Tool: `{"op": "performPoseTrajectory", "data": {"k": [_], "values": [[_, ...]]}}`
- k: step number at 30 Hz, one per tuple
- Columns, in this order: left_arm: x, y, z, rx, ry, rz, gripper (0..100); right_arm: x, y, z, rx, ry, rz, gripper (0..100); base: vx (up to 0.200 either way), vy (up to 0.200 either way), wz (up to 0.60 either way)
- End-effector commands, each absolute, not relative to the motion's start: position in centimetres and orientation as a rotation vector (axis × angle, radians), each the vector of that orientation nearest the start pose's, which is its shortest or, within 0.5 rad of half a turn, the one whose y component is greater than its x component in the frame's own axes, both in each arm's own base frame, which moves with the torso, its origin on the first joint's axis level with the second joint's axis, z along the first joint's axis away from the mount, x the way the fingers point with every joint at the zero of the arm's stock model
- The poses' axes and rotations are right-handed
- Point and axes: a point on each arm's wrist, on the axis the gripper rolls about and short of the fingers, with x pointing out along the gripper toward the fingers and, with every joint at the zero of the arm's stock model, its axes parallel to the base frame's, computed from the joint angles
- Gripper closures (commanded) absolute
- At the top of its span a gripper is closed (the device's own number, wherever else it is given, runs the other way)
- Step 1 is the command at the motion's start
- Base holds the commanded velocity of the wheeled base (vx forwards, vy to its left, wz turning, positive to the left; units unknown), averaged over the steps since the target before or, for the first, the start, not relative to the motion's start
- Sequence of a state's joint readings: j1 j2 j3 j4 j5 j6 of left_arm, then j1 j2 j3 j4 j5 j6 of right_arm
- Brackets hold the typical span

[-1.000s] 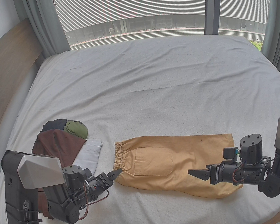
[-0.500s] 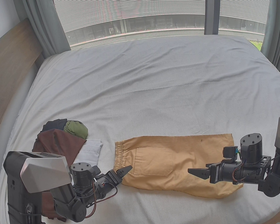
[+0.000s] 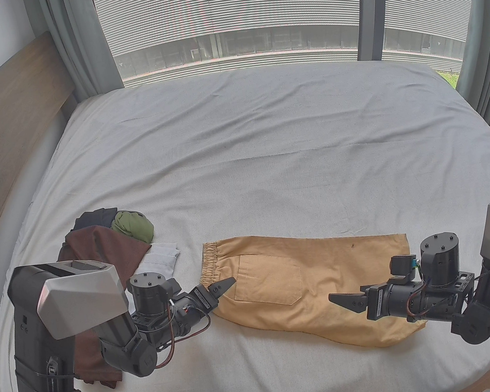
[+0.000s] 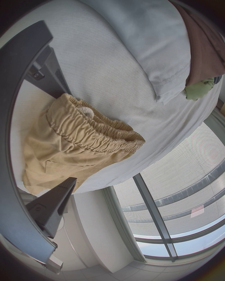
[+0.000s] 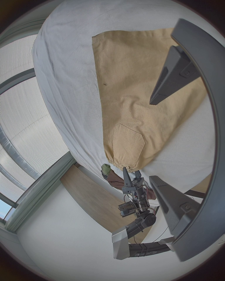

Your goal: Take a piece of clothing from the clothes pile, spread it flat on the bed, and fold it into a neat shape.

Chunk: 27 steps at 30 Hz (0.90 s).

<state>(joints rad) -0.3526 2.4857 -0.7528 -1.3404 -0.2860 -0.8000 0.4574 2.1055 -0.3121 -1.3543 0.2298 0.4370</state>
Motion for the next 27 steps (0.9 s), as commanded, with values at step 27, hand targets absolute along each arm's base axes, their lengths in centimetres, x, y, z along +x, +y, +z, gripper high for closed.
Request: {"op": "performPoseTrajectory", "data": {"k": [27], "values": [[38.0, -13.6, -3.8, -0.7, 0.697, -0.365, 0, 25.2, 12.9, 2.9, 0.367, 0.545, 0.574, 0, 0.0, 0.0, 0.0]]}}
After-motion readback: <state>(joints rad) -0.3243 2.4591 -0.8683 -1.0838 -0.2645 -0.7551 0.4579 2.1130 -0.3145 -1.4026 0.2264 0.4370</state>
